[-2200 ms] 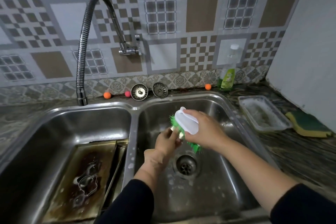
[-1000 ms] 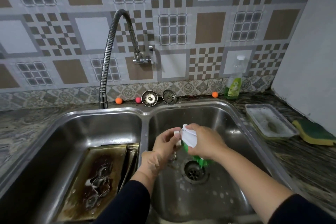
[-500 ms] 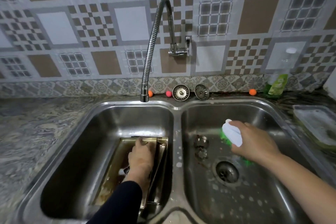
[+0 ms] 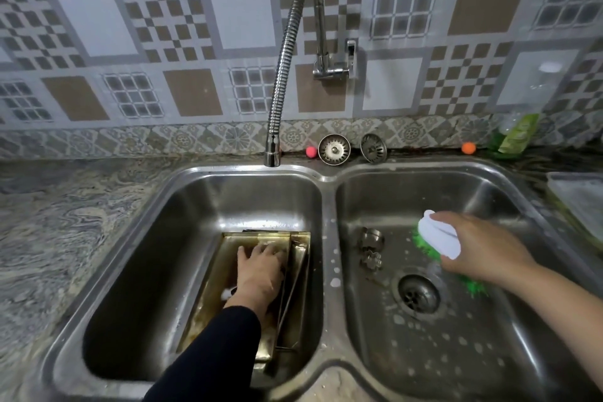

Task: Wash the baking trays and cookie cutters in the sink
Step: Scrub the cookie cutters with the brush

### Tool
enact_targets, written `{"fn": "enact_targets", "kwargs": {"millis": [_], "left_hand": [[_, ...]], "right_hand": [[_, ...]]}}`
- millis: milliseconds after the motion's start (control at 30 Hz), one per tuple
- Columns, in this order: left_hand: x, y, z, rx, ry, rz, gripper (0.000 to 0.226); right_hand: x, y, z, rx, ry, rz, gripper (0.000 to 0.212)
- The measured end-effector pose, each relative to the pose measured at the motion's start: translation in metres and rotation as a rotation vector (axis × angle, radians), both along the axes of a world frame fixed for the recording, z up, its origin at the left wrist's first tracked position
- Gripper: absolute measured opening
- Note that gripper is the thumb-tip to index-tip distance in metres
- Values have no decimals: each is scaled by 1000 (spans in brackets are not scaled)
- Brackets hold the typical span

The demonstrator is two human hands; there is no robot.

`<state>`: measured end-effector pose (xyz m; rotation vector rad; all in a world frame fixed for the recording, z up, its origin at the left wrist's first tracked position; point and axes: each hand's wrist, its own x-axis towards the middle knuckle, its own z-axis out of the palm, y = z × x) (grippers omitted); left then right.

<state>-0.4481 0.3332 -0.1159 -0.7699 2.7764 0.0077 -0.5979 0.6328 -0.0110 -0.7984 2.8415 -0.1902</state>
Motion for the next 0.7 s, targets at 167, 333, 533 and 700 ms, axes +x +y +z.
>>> {"fn": "enact_targets", "kwargs": {"millis": [167, 333, 533, 700], "left_hand": [[-30, 17, 32, -10, 138, -90, 47], [-77, 66, 66, 35, 395, -187, 36], [-129, 120, 35, 224, 263, -196, 36], [-151, 137, -24, 341, -3, 10, 53]], "right_hand": [[-7, 22, 8, 123, -57, 41, 87], [-36, 61, 40, 44, 23, -79, 80], [-106, 129, 73, -143, 118, -268, 72], [-156, 167, 57, -195, 90, -408, 70]]}}
